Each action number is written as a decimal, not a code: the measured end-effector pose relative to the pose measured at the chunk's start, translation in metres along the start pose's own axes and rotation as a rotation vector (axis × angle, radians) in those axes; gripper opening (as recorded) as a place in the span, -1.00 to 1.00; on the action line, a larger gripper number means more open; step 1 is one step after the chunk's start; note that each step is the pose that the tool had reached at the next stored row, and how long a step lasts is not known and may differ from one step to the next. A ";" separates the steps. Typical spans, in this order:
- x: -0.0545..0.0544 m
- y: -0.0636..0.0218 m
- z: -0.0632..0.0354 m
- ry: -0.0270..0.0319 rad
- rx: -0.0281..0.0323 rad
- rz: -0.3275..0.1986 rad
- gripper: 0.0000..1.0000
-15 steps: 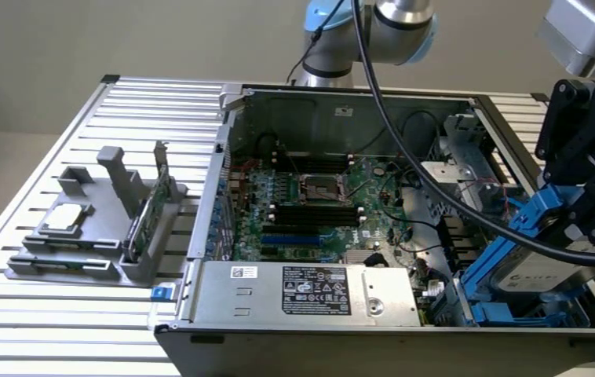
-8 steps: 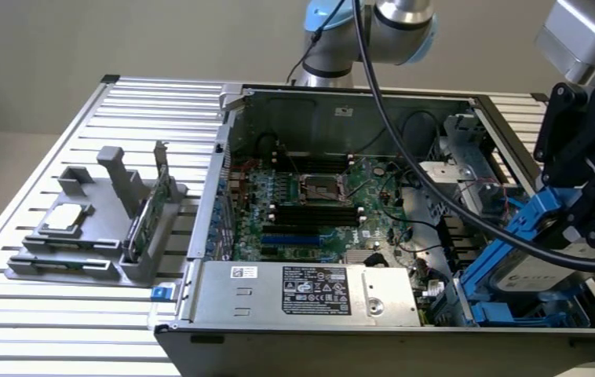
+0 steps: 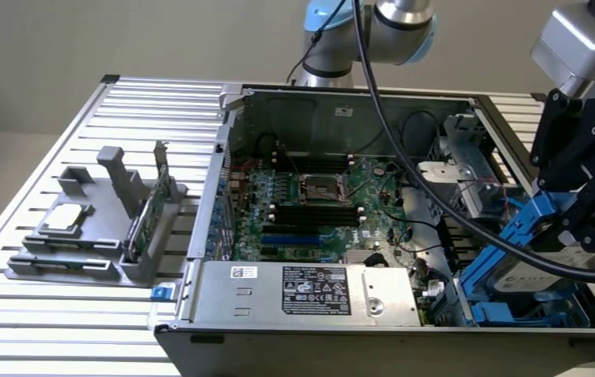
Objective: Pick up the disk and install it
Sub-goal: 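Insert the disk into the insertion slot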
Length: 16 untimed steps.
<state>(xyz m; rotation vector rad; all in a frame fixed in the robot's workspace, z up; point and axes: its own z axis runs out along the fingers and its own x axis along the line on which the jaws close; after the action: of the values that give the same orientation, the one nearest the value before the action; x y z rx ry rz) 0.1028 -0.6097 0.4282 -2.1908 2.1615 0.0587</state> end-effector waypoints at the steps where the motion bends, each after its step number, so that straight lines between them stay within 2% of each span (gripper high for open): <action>1: 0.000 0.0000 0.0006 -0.0011 -0.0001 -0.001 -0.35; 8: 0.001 0.0001 0.0026 -0.0022 -0.0004 -0.004 -0.31; 9: 0.001 0.0001 0.0029 -0.0024 -0.0003 -0.004 -0.18; 16: 0.001 0.0001 0.0057 -0.0041 -0.0005 -0.006 -0.18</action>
<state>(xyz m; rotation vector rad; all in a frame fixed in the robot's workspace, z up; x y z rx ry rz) 0.1028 -0.6104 0.4224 -2.1958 2.1526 0.0633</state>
